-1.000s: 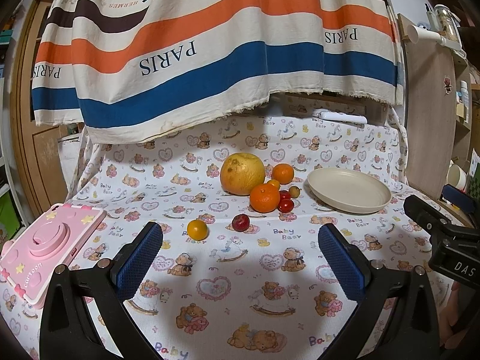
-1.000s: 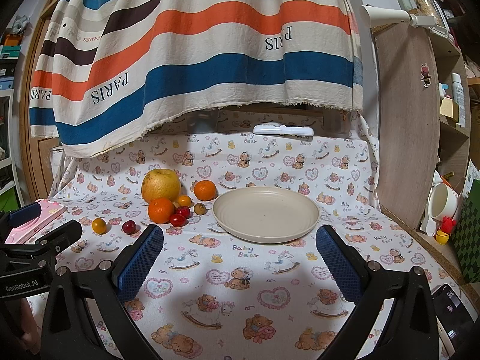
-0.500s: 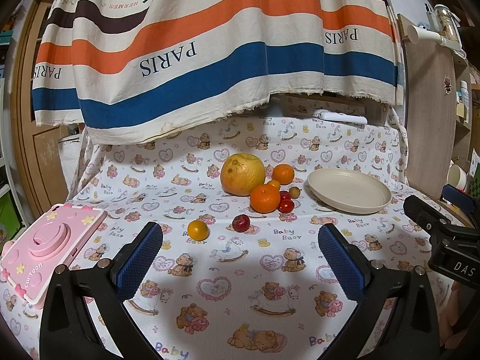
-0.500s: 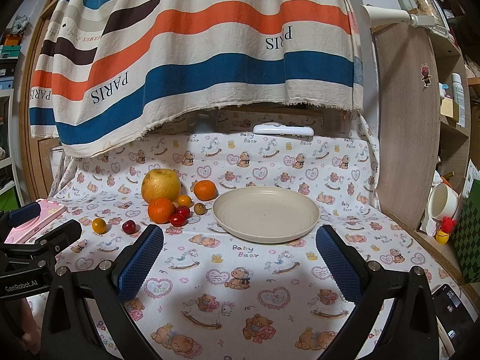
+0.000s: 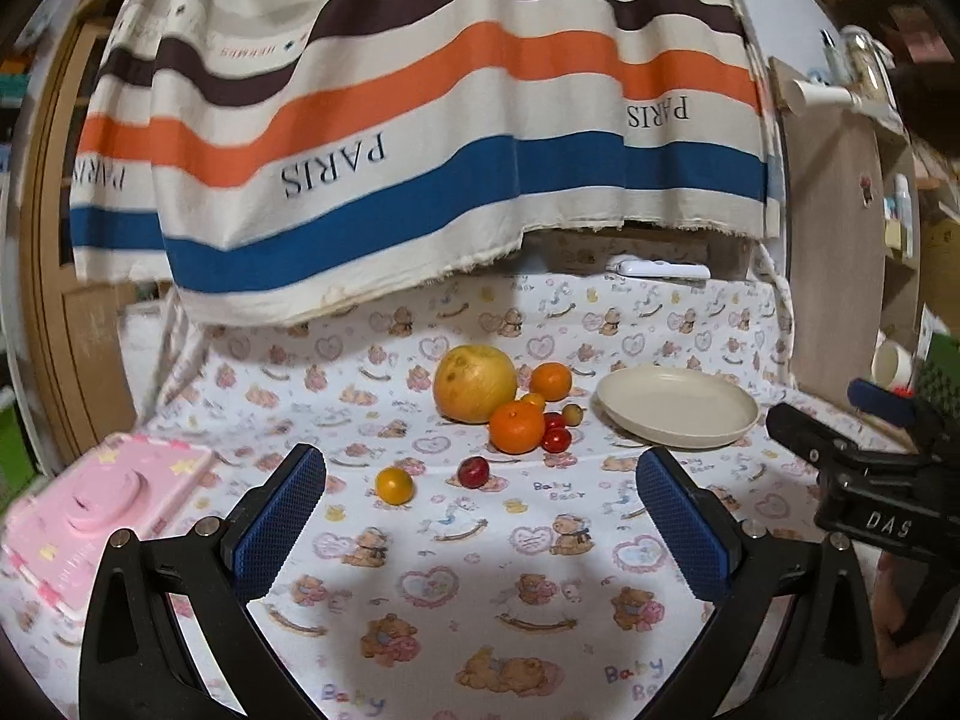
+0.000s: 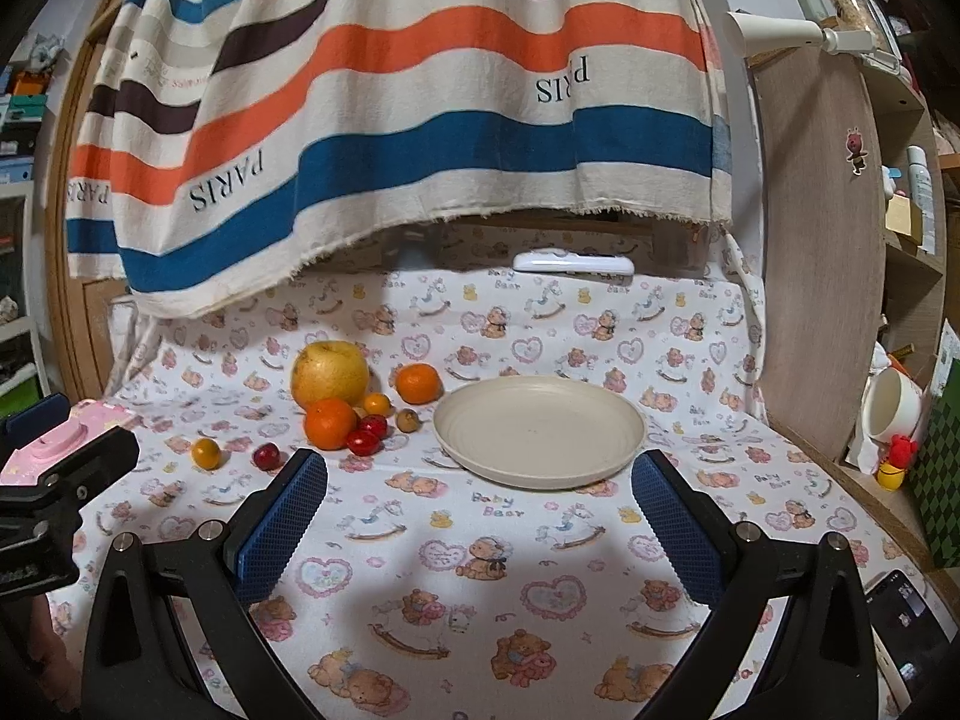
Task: Organize fruits
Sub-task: 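Grasp the small yellow citrus with the left tool while the right tool grasps the dark red plum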
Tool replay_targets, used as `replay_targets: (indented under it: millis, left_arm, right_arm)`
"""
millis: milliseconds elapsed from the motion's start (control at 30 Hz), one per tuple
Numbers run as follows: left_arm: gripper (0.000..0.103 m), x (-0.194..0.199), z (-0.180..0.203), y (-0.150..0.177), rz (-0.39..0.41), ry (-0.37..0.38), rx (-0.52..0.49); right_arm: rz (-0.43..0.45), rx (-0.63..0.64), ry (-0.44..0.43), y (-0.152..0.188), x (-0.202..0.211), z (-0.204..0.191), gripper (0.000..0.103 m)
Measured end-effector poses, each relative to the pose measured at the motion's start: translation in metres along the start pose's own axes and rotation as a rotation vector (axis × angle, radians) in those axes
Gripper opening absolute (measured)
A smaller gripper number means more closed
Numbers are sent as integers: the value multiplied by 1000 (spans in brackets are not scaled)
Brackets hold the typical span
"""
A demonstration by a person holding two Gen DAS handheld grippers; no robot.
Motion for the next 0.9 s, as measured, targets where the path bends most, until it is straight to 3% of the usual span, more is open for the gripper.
replay_targets:
  millis: [167, 267, 400, 500, 633, 900]
  left_arm:
    - [103, 4, 6, -19, -29, -18, -58]
    - [103, -9, -2, -32, -112, 27, -27]
    - [103, -32, -21, -50, -186, 51, 31]
    - [103, -49, -35, -62, -208, -14, 40]
    - [103, -78, -51, -71, -276, -15, 46]
    - [102, -126, -85, -54, -443, 45, 186]
  right_arm:
    - [26, 61, 23, -13, 7, -2, 102]
    - [47, 92, 102, -30, 11, -7, 102]
    - [-10, 72, 97, -51, 2, -9, 102]
    - [-78, 79, 42, -67, -20, -17, 102]
    - [-152, 40, 29, -84, -53, -26, 102]
    - [-260, -42, 32, -98, -110, -52, 102]
Point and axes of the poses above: each gripper's, at about its wrist camera, not at the fingertips, and x roughly against the way its jaws point, z to its right, y to its underside, the point moved 2 cm from there along -x, roughly the way its jaws point, and after that the axes turned 12 degrees about y, right-handed, at the moved point
